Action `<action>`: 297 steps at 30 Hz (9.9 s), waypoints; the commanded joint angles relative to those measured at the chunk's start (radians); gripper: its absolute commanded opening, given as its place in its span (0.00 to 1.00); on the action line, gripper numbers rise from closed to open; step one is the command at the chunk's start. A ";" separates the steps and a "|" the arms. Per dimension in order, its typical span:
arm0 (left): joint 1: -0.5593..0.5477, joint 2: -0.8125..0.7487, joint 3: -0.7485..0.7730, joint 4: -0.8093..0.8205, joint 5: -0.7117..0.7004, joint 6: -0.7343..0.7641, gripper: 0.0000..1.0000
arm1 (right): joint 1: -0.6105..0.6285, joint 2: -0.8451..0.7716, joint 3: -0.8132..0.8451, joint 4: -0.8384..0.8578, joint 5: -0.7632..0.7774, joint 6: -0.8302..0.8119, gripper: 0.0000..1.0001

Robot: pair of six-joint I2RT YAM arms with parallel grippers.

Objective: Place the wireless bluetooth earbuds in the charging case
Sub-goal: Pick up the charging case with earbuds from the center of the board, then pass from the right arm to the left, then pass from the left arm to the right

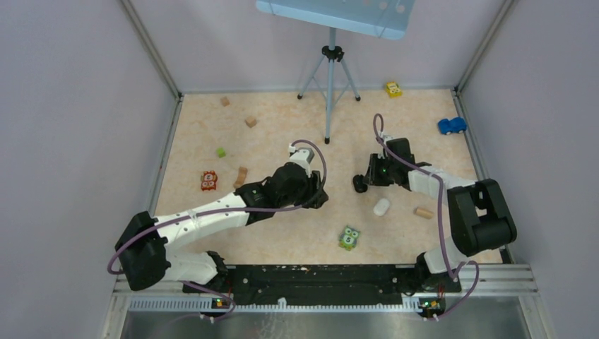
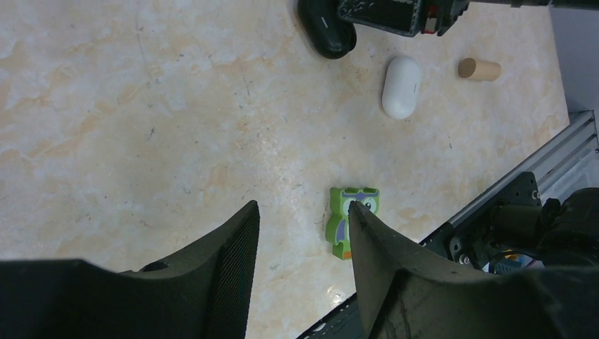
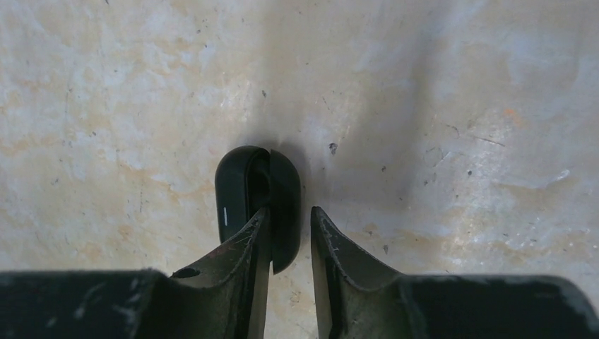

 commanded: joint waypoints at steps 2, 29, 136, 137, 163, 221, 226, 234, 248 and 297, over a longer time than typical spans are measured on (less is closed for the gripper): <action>0.000 0.004 0.042 0.048 0.031 0.000 0.55 | -0.008 0.036 0.028 0.053 -0.039 0.010 0.25; 0.000 0.044 0.057 0.066 0.071 0.001 0.54 | -0.008 0.063 -0.007 0.096 -0.084 0.022 0.18; 0.140 0.517 0.070 0.694 0.345 -0.329 0.48 | 0.036 -0.321 -0.150 0.094 -0.206 0.144 0.00; 0.140 0.520 0.073 0.695 0.348 -0.329 0.47 | 0.035 -0.323 -0.149 0.096 -0.206 0.145 0.00; 0.147 0.476 0.078 0.702 0.441 -0.261 0.23 | 0.035 -0.429 -0.075 -0.056 -0.151 0.138 0.45; 0.308 0.241 0.013 0.979 1.100 -0.427 0.26 | -0.038 -0.712 -0.597 1.239 -0.623 0.960 0.55; 0.308 0.242 0.003 0.998 1.100 -0.438 0.27 | -0.019 -0.692 -0.590 1.248 -0.612 0.959 0.53; 0.306 0.249 -0.007 1.033 1.101 -0.458 0.27 | 0.021 -0.653 -0.591 1.279 -0.585 0.954 0.50; 0.298 0.279 -0.010 1.080 1.108 -0.489 0.28 | 0.025 -0.593 -0.587 1.336 -0.585 0.966 0.36; 0.295 0.238 0.085 0.702 1.024 -0.095 0.78 | 0.025 -0.608 -0.583 1.212 -0.543 0.913 0.00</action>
